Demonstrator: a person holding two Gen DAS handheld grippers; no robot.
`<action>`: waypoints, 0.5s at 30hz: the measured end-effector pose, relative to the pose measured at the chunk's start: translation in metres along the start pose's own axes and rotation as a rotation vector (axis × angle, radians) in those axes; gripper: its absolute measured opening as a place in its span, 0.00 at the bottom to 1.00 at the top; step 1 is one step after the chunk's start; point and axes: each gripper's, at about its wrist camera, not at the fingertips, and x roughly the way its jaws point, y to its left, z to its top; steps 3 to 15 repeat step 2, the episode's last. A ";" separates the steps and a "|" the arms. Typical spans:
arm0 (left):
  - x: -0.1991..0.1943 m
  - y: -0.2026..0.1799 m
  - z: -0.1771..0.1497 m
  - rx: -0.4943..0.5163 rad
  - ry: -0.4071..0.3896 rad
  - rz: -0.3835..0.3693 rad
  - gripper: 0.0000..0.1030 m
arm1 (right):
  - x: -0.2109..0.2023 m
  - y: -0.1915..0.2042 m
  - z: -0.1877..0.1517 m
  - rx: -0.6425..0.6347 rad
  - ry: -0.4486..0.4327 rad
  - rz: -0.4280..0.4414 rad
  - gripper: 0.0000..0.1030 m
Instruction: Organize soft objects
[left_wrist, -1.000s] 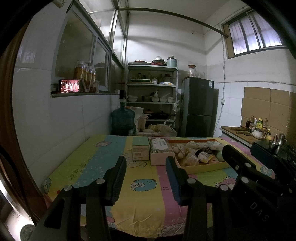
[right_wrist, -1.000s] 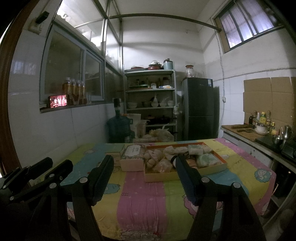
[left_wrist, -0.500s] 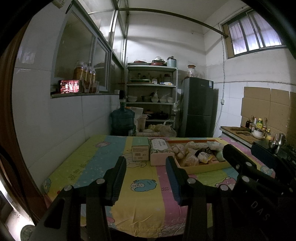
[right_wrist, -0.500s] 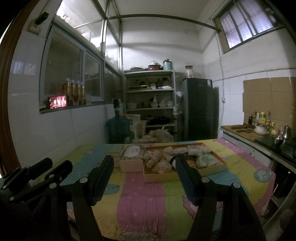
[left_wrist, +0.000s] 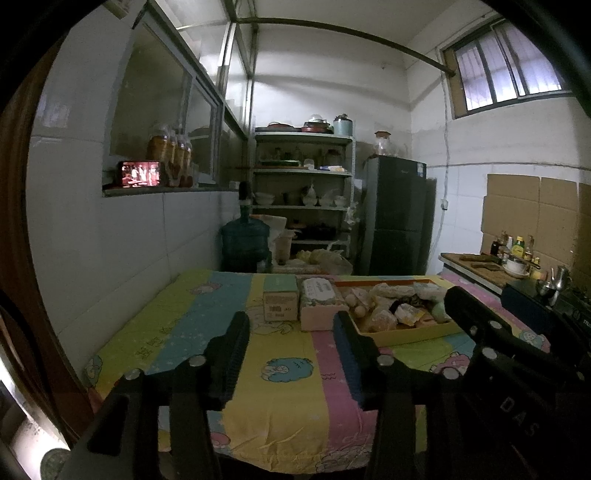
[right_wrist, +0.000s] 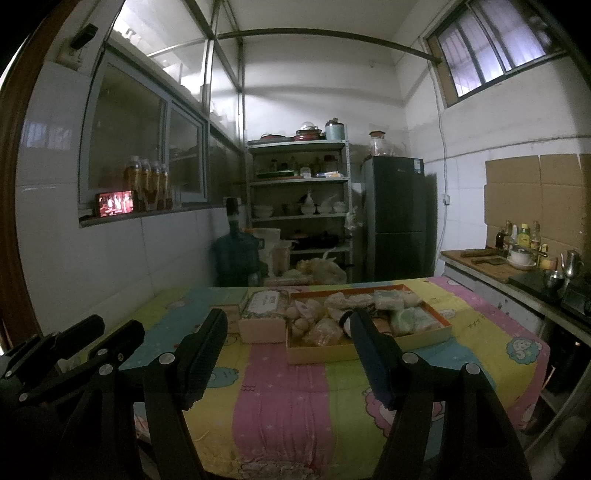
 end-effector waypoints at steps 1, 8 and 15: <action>-0.001 0.000 0.000 -0.001 -0.002 -0.002 0.49 | 0.000 0.000 0.000 0.000 -0.001 0.001 0.69; -0.001 0.000 0.000 -0.004 -0.003 -0.004 0.50 | 0.000 0.000 0.000 0.000 0.000 0.002 0.69; -0.001 0.000 0.000 -0.004 -0.003 -0.004 0.50 | 0.000 0.000 0.000 0.000 0.000 0.002 0.69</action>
